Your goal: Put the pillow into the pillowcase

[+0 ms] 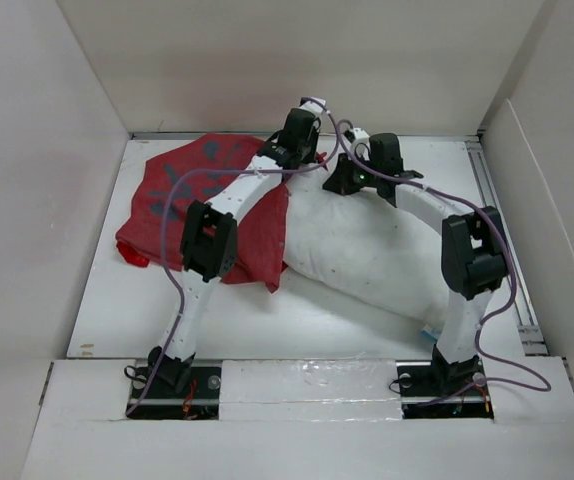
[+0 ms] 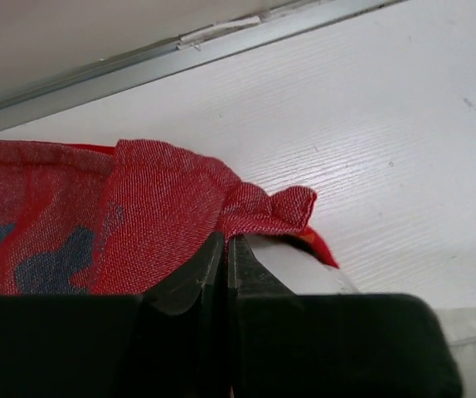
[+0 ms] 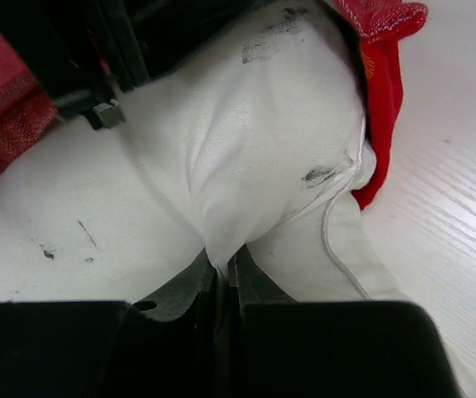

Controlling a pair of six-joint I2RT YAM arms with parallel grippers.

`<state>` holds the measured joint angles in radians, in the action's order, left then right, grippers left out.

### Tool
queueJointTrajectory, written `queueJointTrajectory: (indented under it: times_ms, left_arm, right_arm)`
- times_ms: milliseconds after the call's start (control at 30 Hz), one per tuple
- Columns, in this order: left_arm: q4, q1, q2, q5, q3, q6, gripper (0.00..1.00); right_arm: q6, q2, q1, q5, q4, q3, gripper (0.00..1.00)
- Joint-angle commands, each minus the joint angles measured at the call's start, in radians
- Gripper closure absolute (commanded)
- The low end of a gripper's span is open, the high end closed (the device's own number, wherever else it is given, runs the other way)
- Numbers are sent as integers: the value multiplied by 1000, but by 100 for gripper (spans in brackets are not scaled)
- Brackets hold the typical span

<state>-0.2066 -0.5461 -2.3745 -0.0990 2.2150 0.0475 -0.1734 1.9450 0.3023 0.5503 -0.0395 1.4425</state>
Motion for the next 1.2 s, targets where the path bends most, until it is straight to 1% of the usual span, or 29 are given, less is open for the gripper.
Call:
queueJointTrajectory:
  times_ms: [0,167,200,267,300,367,400,433,500,533,600,633,700,733,767,800,833,867,900,933,967,1000,1033,1100,1167]
  left_arm:
    - [22,-8,188,-44,69,70,100]
    - [-53,-78,239,-28,186,80,100]
    - [-69,-90,250,-28,204,80,100]
    - [-94,-113,280,-28,218,124,100]
    - [-124,-114,293,14,218,149,100]
    - [-149,-114,319,50,218,202,100]
    - [-175,-114,343,97,218,244,100]
    - [-186,-114,357,117,198,259,100]
    - [-195,-126,395,128,174,288,100]
    - [-217,-136,396,116,163,310,100]
    - [-228,-137,406,116,150,337,100]
    - [-238,-137,406,172,150,365,100]
    - [-228,-149,419,221,138,391,100]
    - [-228,-173,429,222,138,391,100]
    - [-228,-189,443,208,138,391,100]
    - [-228,-237,454,196,147,417,100]
    - [-237,-238,454,196,147,417,100]
    - [-247,-247,454,196,147,417,100]
    - [-260,-247,454,196,147,449,100]
    - [-269,-258,454,196,147,462,100]
    - [-269,-258,454,208,125,472,100]
    - [-269,-258,454,208,85,473,100]
    - [-258,-268,454,208,65,485,100]
    - [-214,-268,475,219,-3,505,100]
    - [-160,-268,506,249,-53,525,100]
  right_arm:
    - [-11,2,47,85,32,2,100]
    - [-99,-64,47,194,162,-20,100]
    - [-118,-78,47,232,226,-21,100]
    - [-194,-136,47,232,292,-48,100]
    - [-219,-159,25,205,355,-57,100]
    - [-289,-236,-3,204,452,-106,100]
    - [-383,-263,-20,204,519,-134,100]
    - [-432,-290,-49,189,659,-161,100]
    - [-523,-363,-61,180,755,-220,100]
    - [-534,-383,-74,189,815,-229,100]
    - [-534,-438,-56,160,840,-260,100]
    - [-502,-451,-17,72,840,-284,100]
    - [-451,-451,20,-16,807,-284,100]
    - [-440,-420,32,-44,806,-284,100]
    - [-440,-399,32,-44,835,-284,100]
    - [-440,-382,41,-14,845,-284,100]
    - [-440,-382,41,-13,845,-284,100]
    - [-431,-417,41,-68,834,-295,100]
    - [-402,-501,53,-135,781,-304,100]
    - [-294,-539,69,-207,708,-286,100]
    - [-234,-570,89,-346,581,-269,100]
    - [-192,-593,133,-421,541,-255,100]
    - [-164,-609,150,-478,524,-243,100]
    - [-133,-595,159,-526,524,-243,100]
    - [-133,-523,170,-547,524,-264,100]
